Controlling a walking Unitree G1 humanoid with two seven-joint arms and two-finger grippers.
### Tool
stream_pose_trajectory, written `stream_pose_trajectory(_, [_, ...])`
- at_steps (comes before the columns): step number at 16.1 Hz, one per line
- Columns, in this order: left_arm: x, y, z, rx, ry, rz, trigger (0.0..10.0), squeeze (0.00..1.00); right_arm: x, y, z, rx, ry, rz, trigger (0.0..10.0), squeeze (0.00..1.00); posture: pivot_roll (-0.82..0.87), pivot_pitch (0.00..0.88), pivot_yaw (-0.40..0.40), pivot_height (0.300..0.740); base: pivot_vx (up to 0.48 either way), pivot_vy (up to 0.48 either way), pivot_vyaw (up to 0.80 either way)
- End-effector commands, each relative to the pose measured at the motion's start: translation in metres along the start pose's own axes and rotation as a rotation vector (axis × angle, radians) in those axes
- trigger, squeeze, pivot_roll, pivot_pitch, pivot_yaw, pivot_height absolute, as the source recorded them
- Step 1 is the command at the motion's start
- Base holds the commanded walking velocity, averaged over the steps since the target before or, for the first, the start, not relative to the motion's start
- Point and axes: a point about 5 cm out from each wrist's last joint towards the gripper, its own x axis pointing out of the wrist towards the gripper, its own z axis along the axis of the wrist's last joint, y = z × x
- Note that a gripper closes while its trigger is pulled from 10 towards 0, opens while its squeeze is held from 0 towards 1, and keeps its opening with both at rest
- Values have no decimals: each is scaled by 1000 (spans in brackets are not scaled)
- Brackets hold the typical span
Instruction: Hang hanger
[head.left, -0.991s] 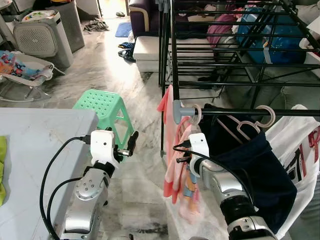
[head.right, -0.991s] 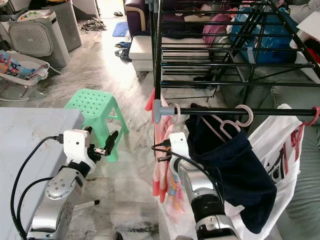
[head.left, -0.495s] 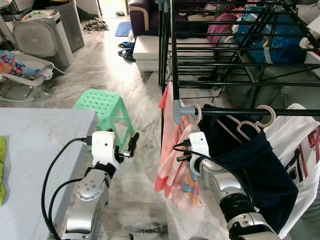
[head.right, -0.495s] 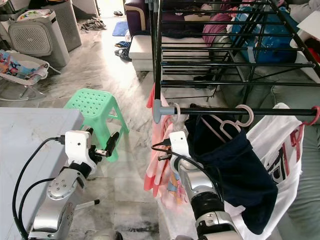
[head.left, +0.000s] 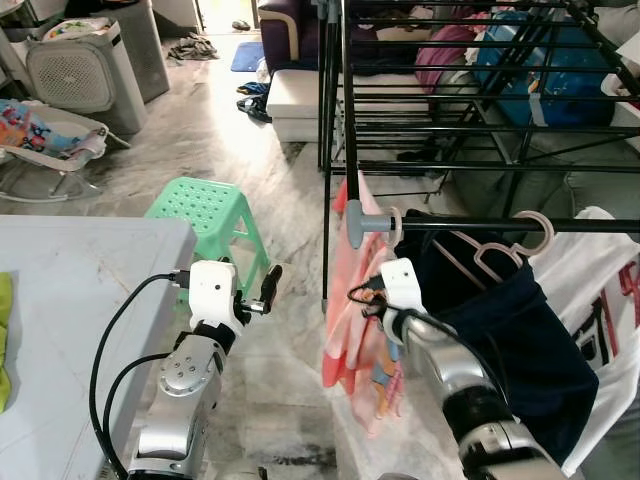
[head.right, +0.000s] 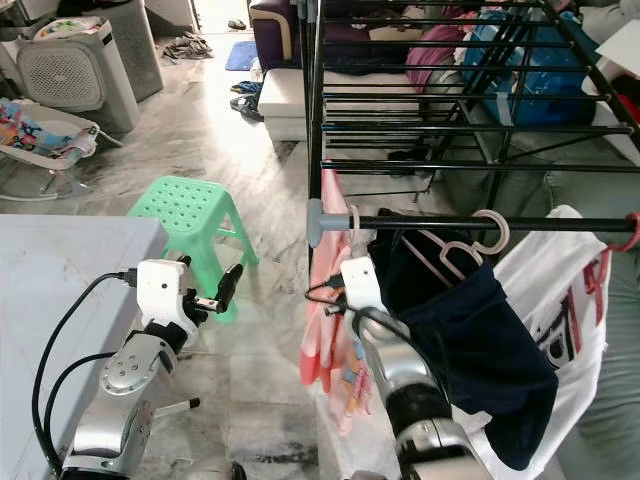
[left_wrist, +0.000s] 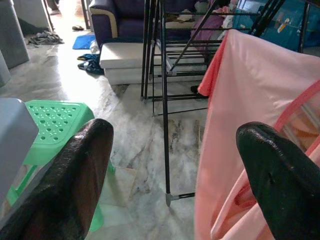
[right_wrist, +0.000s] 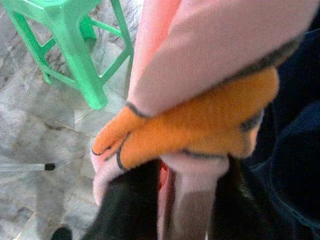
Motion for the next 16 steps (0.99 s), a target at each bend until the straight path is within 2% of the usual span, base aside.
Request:
stream_pose_trajectory(1, [2, 1, -2, 12, 7, -3, 10000, 0, -3, -2, 6, -17, -51, -19, 10000, 1000, -7, 0, 41, 740, 0, 0, 0])
stream_pose_trajectory(2, [1, 1, -3, 11, 11, -3, 10000, 0, -7, -5, 7, -32, -91, -32, 10000, 1000, -9, 0, 43, 740, 0, 0, 0])
stream_pose_trajectory(3, [1, 1, -5, 10, 20, -4, 10000, 0, -18, -13, 15, -66, -191, -60, 10000, 1000, -12, 0, 48, 740, 0, 0, 0])
stream_pose_trajectory(5, [0, 1, -6, 11, 26, -6, 10000, 0, -26, -18, 20, -54, -250, -86, 10000, 1000, -17, 0, 59, 740, 0, 0, 0])
stream_pose_trajectory(6, [0, 1, -7, 12, 32, -10, 10000, 0, -35, -24, 22, -54, -304, -127, 10000, 1000, -16, 0, 62, 740, 0, 0, 0])
stream_pose_trajectory(9, [0, 0, -4, 17, 35, -19, 10000, 0, -49, -30, 22, -21, -360, -181, 10000, 1000, -8, 0, 72, 740, 0, 0, 0])
stream_pose_trajectory(11, [2, 2, 5, 30, 15, -9, 10000, 0, -62, -27, 22, -13, -391, -180, 10000, 1000, -6, 0, 65, 740, 0, 0, 0])
stream_pose_trajectory(12, [4, 3, 6, 37, 12, -1, 10000, 0, -64, -27, 23, 25, -408, -173, 10000, 1000, -6, 0, 62, 740, 0, 0, 0])
stream_pose_trajectory(16, [11, 2, 13, 45, -9, -13, 10000, 0, -70, -30, 33, 15, -464, -145, 10000, 1000, -16, 0, 57, 740, 0, 0, 0])
